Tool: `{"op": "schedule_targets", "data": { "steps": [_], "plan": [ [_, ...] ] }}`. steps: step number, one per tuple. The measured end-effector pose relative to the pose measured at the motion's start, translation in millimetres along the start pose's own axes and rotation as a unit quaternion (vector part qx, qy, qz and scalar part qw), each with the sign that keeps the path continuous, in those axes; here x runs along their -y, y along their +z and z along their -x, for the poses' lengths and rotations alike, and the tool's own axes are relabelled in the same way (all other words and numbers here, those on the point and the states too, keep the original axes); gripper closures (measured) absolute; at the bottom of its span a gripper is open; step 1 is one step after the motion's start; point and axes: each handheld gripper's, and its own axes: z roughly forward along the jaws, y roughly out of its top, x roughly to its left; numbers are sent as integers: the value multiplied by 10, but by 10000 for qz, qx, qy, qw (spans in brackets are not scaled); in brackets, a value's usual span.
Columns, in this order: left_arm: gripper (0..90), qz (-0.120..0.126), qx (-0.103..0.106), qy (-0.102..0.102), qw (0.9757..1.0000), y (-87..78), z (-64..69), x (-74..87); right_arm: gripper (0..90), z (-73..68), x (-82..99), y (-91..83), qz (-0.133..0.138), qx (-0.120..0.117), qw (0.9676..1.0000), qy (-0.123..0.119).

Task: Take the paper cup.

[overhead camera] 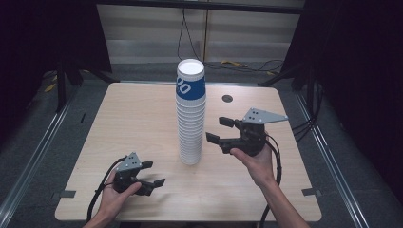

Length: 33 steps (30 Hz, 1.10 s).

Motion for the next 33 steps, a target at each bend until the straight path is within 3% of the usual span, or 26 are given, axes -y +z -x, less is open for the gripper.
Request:
{"op": "schedule_targets", "data": {
  "steps": [10, 13, 14, 19, 23, 28, 33],
  "plan": [
    [167, -58, 18, 16, 10000, 3, 4, 3, 128, -7, -353, 32, -26, -79, 9997, -212],
    [167, -10, 7, 22, 10000, -5, 2, 0, 136, -10, -434, 38, -129, -193, 9990, -369],
    [167, -6, 3, 13, 10000, -4, 5, -1, 135, -25, -513, 42, -165, -66, 9991, -389],
    [167, -36, 9, 49, 10000, -3, 3, -1, 134, -62, -675, 56, -29, -33, 9987, -516],
    [167, -30, -20, 71, 10000, -9, 6, -1, 133, -67, -757, 83, -77, -72, 9982, -584],
    [167, -8, -36, 72, 10000, -9, 18, -3, 133, -7, -887, 147, -179, -285, 9985, -440],
    [167, -18, -21, 73, 10000, -4, 22, -2, 134, 9, -1016, 193, -195, -265, 9983, -487]
  ]
}}
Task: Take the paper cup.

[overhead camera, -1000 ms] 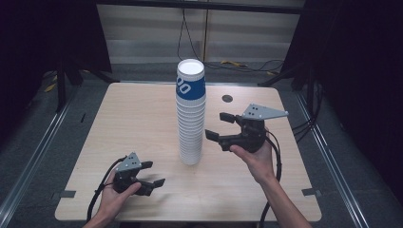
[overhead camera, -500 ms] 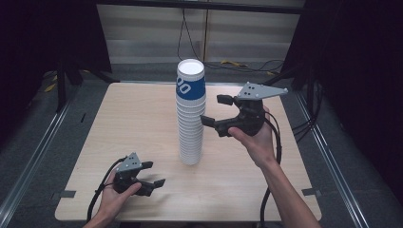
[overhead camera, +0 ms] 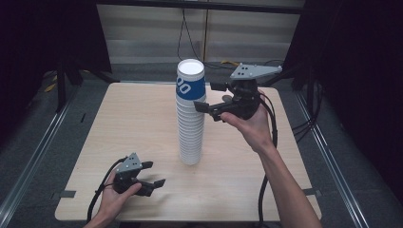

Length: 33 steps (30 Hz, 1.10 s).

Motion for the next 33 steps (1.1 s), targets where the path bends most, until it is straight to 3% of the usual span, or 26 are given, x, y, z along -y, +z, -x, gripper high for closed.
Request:
{"op": "schedule_targets", "data": {
  "steps": [21, 33],
  "plan": [
    [167, -74, 19, -25, 10000, 1, -7, 10, 144, 32, -347, 231, -129, -32, 9998, -175],
    [167, -74, 33, -91, 9999, 8, -3, 17, 199, 57, -460, 371, -438, -84, 9988, -218]
  ]
}}
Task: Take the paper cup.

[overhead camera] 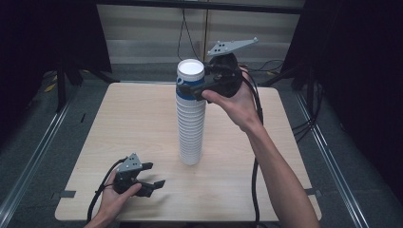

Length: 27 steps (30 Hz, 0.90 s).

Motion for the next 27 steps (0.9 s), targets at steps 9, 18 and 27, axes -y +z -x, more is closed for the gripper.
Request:
{"op": "schedule_targets", "data": {
  "steps": [9, 18, 27],
  "plan": [
    [167, -12, 4, 9, 10000, 0, 0, 0, 250, 14, -31, -24, 121, -27, 9999, 49],
    [167, -20, 9, 6, 10000, -1, -1, 1, 253, 15, -38, -56, 387, -38, 9992, 104],
    [167, 3, 18, -30, 10000, -1, -9, -1, 259, 15, -50, -139, 759, 59, 9970, 157]
  ]
}}
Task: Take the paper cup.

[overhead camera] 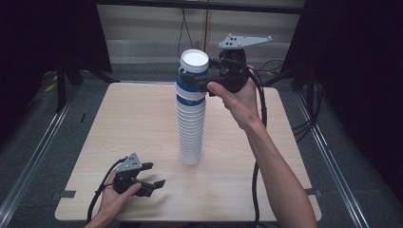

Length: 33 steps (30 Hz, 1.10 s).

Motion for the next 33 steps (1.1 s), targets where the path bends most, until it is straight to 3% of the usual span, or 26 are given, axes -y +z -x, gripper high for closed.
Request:
{"op": "schedule_targets", "data": {
  "steps": [5, 22, 33],
  "plan": [
    [167, -11, 23, 4, 10000, 6, 8, -1, 261, 5, -14, -29, 177, -97, 9998, 23],
    [167, -34, 12, 4, 10000, -1, 3, -1, 264, -25, -52, -80, 555, 2, 9984, 43],
    [167, -31, 163, 42, 9999, 4, 19, -6, 267, -5, -79, -142, 903, -90, 9958, 156]
  ]
}}
